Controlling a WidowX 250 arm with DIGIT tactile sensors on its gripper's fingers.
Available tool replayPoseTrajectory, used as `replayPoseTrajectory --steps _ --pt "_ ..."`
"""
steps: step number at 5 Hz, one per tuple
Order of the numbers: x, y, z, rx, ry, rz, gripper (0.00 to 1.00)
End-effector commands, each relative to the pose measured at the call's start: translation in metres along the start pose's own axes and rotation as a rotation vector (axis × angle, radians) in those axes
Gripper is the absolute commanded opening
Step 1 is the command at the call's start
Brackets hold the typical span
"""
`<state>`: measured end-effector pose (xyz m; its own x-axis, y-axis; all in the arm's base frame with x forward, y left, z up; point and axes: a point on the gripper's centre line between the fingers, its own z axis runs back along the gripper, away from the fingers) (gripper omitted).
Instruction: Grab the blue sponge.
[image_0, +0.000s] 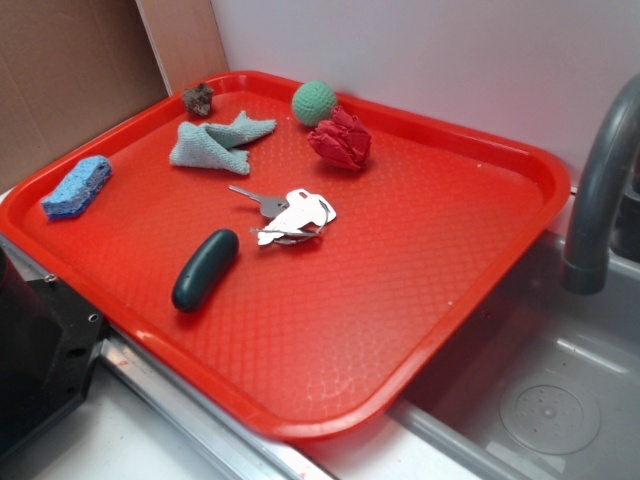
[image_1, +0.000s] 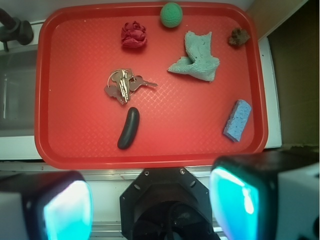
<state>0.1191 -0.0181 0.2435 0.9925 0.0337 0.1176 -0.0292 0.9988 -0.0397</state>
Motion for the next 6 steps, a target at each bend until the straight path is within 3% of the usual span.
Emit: replayPoseTrajectory --steps 1,3,4,6 --pt "0.0 0.0 0.0 0.0 0.0 0.0 1.0" --pt "-0.012 0.09 -0.095 0.016 0.059 0.388 1.0" --pt "-0.004 0.119 -0.126 0.017 -0.014 0.492 1.0" --pt "0.009 0.148 -0.177 0.044 -0.015 0.537 1.0"
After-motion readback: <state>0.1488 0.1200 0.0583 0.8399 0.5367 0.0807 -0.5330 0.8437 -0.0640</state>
